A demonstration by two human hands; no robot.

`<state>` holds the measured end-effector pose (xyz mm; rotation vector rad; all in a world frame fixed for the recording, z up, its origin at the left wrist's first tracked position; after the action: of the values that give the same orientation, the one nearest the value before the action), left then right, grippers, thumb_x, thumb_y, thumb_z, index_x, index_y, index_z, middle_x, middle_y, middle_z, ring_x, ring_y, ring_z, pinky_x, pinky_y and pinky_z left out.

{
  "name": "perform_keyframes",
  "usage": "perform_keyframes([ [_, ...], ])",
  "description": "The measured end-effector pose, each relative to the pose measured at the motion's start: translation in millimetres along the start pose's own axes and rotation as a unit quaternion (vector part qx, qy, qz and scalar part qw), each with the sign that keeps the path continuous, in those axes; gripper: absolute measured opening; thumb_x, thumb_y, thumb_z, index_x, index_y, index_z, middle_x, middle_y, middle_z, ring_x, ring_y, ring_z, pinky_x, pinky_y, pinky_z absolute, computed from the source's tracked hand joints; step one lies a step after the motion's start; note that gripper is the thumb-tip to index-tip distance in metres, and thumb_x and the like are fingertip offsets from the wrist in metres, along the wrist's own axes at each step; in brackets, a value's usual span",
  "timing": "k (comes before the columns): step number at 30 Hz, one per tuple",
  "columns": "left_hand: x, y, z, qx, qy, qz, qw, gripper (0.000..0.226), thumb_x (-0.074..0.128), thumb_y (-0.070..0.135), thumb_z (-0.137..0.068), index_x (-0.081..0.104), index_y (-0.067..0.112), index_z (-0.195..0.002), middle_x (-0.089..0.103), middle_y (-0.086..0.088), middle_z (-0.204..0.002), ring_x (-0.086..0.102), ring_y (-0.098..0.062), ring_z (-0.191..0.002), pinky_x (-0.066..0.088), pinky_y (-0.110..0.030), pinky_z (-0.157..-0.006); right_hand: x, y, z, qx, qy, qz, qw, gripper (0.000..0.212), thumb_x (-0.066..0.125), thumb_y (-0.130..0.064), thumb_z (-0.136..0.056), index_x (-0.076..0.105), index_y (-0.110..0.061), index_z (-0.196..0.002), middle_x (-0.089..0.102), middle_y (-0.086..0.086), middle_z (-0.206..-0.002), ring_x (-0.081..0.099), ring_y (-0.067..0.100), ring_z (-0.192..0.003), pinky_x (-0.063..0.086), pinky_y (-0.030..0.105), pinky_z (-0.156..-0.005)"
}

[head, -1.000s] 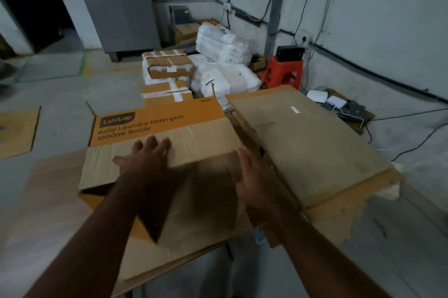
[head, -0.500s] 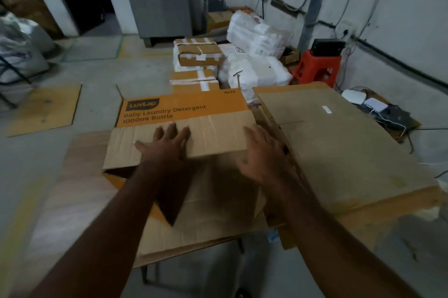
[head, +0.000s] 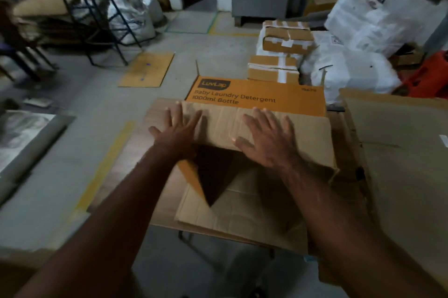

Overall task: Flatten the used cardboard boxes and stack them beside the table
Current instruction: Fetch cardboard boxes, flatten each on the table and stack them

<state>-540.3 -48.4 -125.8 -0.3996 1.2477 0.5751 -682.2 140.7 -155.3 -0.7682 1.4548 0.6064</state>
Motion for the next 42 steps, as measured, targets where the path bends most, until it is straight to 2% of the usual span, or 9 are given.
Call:
perform_keyframes([
  [4, 4, -54, 6, -0.051, -0.016, -0.025, 0.998, 0.112, 0.074, 0.037, -0.089, -0.013, 0.043, -0.159, 0.009, -0.010, -0.170, 0.025, -0.040, -0.150, 0.033, -0.075, -0.107, -4, 3, 1, 0.015, 0.010, -0.010, 1.000, 0.070, 0.020, -0.077, -0.097, 0.019, -0.042, -0.158, 0.004, 0.003, -0.172, 0.003, 0.030, -0.158, 0.003, 0.060, -0.122],
  [6, 8, -78, 7, -0.062, 0.032, -0.067, 0.995, 0.083, 0.062, 0.041, -0.097, 0.009, 0.037, -0.160, 0.051, -0.010, -0.148, 0.058, -0.034, -0.123, 0.052, -0.057, -0.096, -4, 4, 1, 0.020, 0.004, -0.011, 1.000, 0.071, 0.020, -0.078, -0.096, 0.019, -0.043, -0.158, 0.002, 0.007, -0.172, 0.002, 0.031, -0.158, 0.003, 0.061, -0.122],
  [8, 15, -96, 7, -0.080, 0.058, -0.061, 0.993, 0.051, 0.056, 0.044, -0.099, 0.042, 0.031, -0.146, 0.065, -0.010, -0.125, 0.066, -0.032, -0.105, 0.058, -0.045, -0.086, -3, 2, 1, 0.020, -0.003, -0.011, 1.000, 0.072, 0.019, -0.079, -0.095, 0.019, -0.043, -0.158, 0.001, 0.008, -0.172, 0.001, 0.032, -0.158, 0.003, 0.061, -0.123],
  [13, 42, -91, 4, -0.066, 0.085, 0.067, 0.992, 0.029, 0.050, 0.027, -0.095, 0.057, 0.012, -0.119, 0.064, -0.021, -0.107, 0.064, -0.040, -0.099, 0.055, -0.043, -0.077, -2, -6, -5, 0.015, -0.014, -0.001, 1.000, 0.077, 0.010, -0.080, -0.095, 0.010, -0.040, -0.161, -0.004, 0.008, -0.172, -0.004, 0.031, -0.158, 0.001, 0.062, -0.123],
  [19, 55, -119, -1, -0.049, 0.087, 0.328, 0.939, 0.070, 0.023, 0.056, -0.086, 0.059, 0.006, -0.118, 0.062, -0.027, -0.119, 0.059, -0.042, -0.107, 0.046, -0.042, -0.087, 8, -40, -21, 0.010, -0.023, 0.015, 1.000, 0.079, 0.008, -0.079, -0.095, 0.002, -0.040, -0.162, -0.007, 0.008, -0.172, -0.006, 0.031, -0.158, -0.002, 0.061, -0.123],
  [25, 75, -200, -38, -0.144, -0.007, 0.605, 0.783, 0.080, 0.051, 0.075, -0.083, 0.067, 0.010, -0.127, 0.068, -0.023, -0.123, 0.065, -0.041, -0.113, 0.047, -0.058, -0.104, 44, -106, -53, 0.003, -0.025, 0.001, 1.000, 0.076, 0.012, -0.076, -0.097, -0.003, -0.039, -0.162, -0.013, 0.007, -0.171, -0.011, 0.031, -0.157, -0.006, 0.061, -0.122],
  [32, 176, -276, -69, -0.273, -0.075, 0.597, 0.751, 0.035, 0.065, 0.042, -0.098, 0.065, 0.011, -0.081, 0.051, -0.010, -0.062, 0.050, -0.027, -0.060, 0.046, -0.033, -0.062, 188, -202, -47, 0.111, -0.149, -0.076, 0.980, 0.073, 0.021, -0.067, -0.102, -0.016, -0.042, -0.160, -0.026, -0.001, -0.168, -0.026, 0.033, -0.153, -0.006, 0.081, -0.111],
  [37, 233, -285, -72, -0.286, -0.145, 0.622, 0.714, 0.030, 0.063, 0.042, -0.098, 0.066, 0.014, -0.108, 0.061, -0.010, -0.105, 0.059, -0.029, -0.098, 0.052, -0.042, -0.073, 251, -220, -25, 0.152, -0.203, -0.074, 0.965, 0.076, 0.021, -0.070, -0.100, -0.022, -0.043, -0.157, -0.033, -0.006, -0.165, -0.027, 0.031, -0.153, -0.004, 0.081, -0.110],
  [42, 232, -291, -73, -0.244, -0.146, 0.639, 0.715, 0.025, 0.063, 0.044, -0.097, 0.068, 0.020, -0.106, 0.065, -0.002, -0.110, 0.058, -0.021, -0.104, 0.048, -0.041, -0.084, 256, -213, -32, 0.151, -0.233, -0.093, 0.956, 0.072, 0.019, -0.070, -0.101, -0.027, -0.050, -0.152, -0.051, -0.014, -0.151, -0.036, 0.023, -0.149, -0.013, 0.078, -0.110],
])
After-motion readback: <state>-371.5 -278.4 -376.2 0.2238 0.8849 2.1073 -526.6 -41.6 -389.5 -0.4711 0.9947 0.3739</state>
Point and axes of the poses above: each hand's wrist, its own z-axis away from the middle knuckle, its own x-axis out of the palm, y = z × x, the point moved 2 cm from there along -z, towards the middle knuckle
